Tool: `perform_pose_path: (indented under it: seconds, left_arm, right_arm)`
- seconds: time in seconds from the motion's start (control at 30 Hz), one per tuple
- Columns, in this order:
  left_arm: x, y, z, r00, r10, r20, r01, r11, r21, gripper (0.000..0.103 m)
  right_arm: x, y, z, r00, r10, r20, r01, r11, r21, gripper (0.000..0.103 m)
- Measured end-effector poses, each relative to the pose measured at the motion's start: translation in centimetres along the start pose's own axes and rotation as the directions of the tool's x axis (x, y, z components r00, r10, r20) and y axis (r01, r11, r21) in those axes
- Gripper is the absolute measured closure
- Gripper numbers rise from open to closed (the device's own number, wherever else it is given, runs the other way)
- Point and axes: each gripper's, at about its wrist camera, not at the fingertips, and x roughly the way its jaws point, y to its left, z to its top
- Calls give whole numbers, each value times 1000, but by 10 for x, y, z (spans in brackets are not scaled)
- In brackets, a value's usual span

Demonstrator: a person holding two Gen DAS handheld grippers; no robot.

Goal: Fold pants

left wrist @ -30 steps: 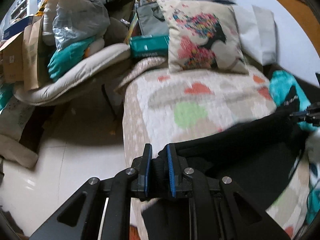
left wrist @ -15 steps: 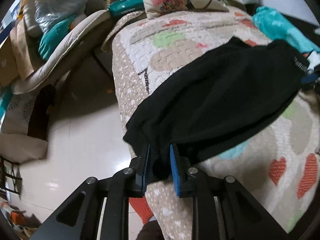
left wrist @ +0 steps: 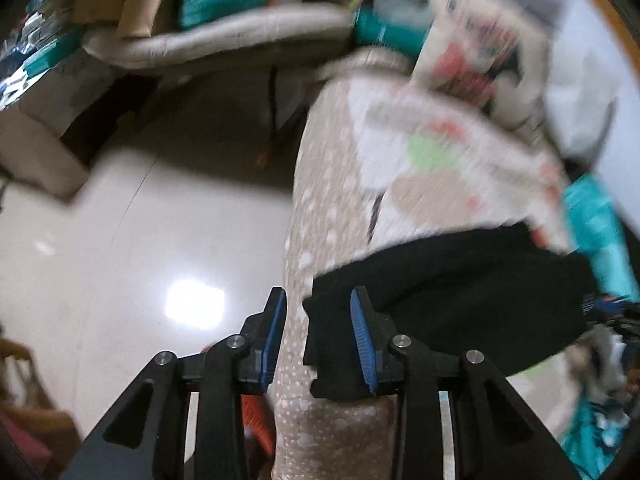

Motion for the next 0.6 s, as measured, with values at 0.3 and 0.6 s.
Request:
perform_pose_path:
  seconds: [0.3,0.6]
  left_arm:
    - [81,-38,8,970,194,-148,-190,981,44,71]
    - [94,-47,33,917,400,5,-394,901,179,69]
  right_arm:
    - [50,-33,-16,990,-69,-120,82,991,106,67]
    - [33,-62,-27,977,-177,-122,198,961,194,67]
